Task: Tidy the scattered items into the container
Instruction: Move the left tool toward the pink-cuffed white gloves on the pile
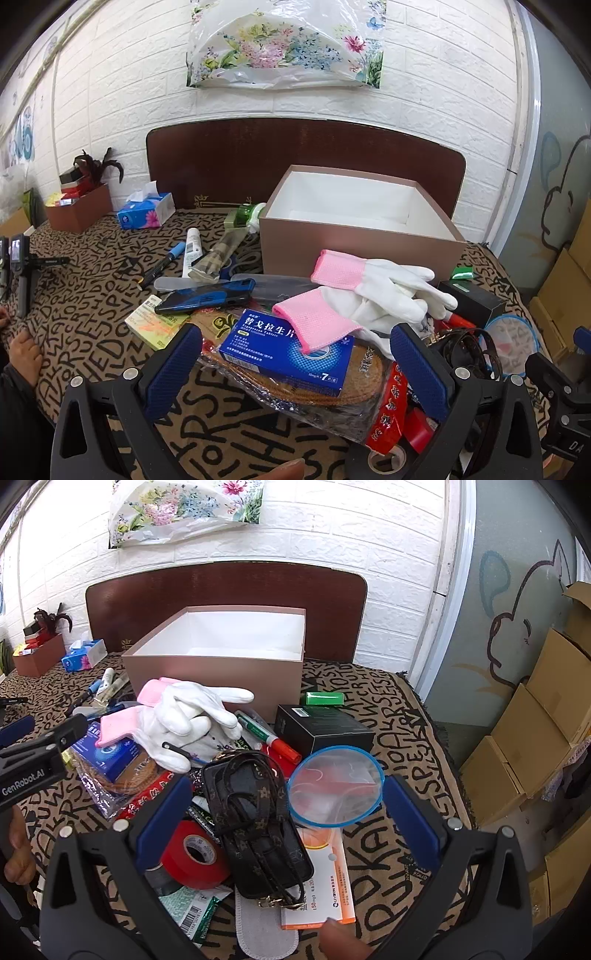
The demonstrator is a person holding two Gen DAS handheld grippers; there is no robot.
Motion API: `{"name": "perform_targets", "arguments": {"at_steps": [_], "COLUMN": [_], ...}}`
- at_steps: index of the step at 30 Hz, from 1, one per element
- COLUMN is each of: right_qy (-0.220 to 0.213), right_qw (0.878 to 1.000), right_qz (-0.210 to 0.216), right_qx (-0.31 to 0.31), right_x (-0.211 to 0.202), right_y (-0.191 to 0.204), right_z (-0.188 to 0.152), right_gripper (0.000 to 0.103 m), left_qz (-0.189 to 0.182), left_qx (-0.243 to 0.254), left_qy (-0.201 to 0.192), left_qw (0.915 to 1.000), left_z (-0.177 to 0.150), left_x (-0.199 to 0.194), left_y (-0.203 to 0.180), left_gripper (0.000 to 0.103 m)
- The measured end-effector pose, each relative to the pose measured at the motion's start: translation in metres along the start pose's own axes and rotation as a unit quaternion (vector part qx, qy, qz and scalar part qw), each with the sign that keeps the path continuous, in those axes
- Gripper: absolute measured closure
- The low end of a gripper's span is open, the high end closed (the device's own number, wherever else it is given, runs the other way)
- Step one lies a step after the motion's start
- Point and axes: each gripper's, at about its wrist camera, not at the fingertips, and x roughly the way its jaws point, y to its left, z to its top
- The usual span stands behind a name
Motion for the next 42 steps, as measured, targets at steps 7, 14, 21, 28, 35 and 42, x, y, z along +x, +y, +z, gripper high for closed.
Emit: {"name": "perform_targets", "arguments": {"at_steps": [7,14,21,28,35,42], "right_qy": [0.002,0.004,0.003,0.003,0.005,0.008], "right_qw": [1.000,1.000,1.000,1.000,1.000,1.000], "right_qz": [-0.002,-0.002,-0.002,-0.002,-0.001,0.005], "right_qx": [0.003,-0.001,0.000,-0.001,-0.002,-0.005], "right_x": [0.0021,0.0035,0.0038,0.0040,0.0040,0.0062], "right_y": [-0.0023,-0.0010,-0.0011,-0.0019,-0.0017,-0.0009], "right_z": [-0.0010,-0.0012,-0.0017,-0.0020,-0.0014,-0.0014], "right_gripper": [0.000,0.000,0.000,0.000,0.000,0.000], "left_qz": [0.000,0.001,0.000,0.006,0.029,0.035], "left_qx": [0.006,0.002,0.000,-0.001,-0.017,-0.020], "left_qy": [0.002,0.004,0.006,0.006,0.005,0.003], "left_qw": [1.0000,1.0000,1.0000,1.0000,0.9994,0.9992], "left_z": [-0.0011,-0.0028,-0.0034,-0.0040,-0.0040,-0.0058], "left_x": [0.0006,0.0011,0.0022,0.0035,0.0038,0.0038], "left_y": [-0.0023,-0.0009,0.0007,-0.0002,-0.0006,-0.0020], "left_gripper": [0.000,0.000,0.000,0.000,0.000,0.000]}}
